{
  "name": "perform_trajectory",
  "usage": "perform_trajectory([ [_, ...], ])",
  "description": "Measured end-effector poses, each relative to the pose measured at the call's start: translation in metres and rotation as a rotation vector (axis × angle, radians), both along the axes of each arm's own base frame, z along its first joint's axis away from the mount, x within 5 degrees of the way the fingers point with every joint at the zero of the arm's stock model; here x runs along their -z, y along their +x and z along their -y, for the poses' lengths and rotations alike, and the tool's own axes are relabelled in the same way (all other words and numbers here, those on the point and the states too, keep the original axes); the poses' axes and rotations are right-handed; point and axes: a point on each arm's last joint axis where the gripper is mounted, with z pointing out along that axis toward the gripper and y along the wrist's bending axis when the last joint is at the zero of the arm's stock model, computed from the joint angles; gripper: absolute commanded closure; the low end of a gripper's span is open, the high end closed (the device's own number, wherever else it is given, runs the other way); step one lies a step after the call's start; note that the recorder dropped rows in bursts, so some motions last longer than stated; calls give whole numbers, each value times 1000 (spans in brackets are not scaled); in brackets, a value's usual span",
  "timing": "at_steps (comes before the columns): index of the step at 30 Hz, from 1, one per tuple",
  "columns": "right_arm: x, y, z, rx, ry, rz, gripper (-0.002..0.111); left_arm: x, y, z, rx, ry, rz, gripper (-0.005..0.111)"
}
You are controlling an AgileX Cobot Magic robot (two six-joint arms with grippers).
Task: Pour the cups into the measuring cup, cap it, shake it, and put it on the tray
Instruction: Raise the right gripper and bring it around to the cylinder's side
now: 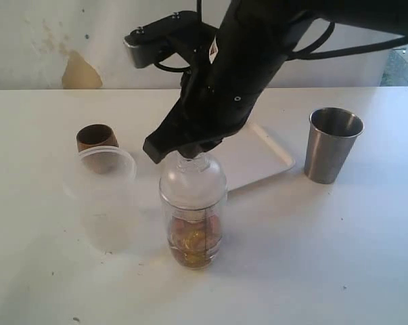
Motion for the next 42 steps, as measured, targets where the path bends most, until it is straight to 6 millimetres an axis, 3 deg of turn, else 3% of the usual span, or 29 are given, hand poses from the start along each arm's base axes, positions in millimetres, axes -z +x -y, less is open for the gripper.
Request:
perform_trajectory([
  [4, -10, -1, 1, 2, 28, 43, 89, 0, 0, 0, 0, 0, 0, 107],
  [8, -35, -4, 4, 2, 82, 123, 83, 0, 0, 0, 0, 0, 0, 107],
  [10, -46, -8, 6, 3, 106, 156, 67, 0, 0, 0, 0, 0, 0, 107],
  [14, -62, -16, 13, 4, 134, 214, 24, 0, 0, 0, 0, 0, 0, 107],
  [16, -66, -18, 17, 3, 118, 225, 9, 0, 0, 0, 0, 0, 0, 107],
  [20, -62, -21, 22, 30, 82, 198, 8, 0, 0, 0, 0, 0, 0, 107],
  [25, -33, -39, 35, 70, 277, 416, 8, 0, 0, 0, 0, 0, 0, 107],
  [27, -6, -54, 42, 69, 325, 461, 8, 0, 0, 0, 0, 0, 0, 107],
  [30, 53, -75, 43, 35, 369, 487, 8, 0, 0, 0, 0, 0, 0, 107],
  [33, 89, -89, 48, 42, 428, 518, 8, 0, 0, 0, 0, 0, 0, 107],
  [42, 129, -97, 58, 110, 469, 524, 8, 0, 0, 0, 0, 0, 0, 107],
])
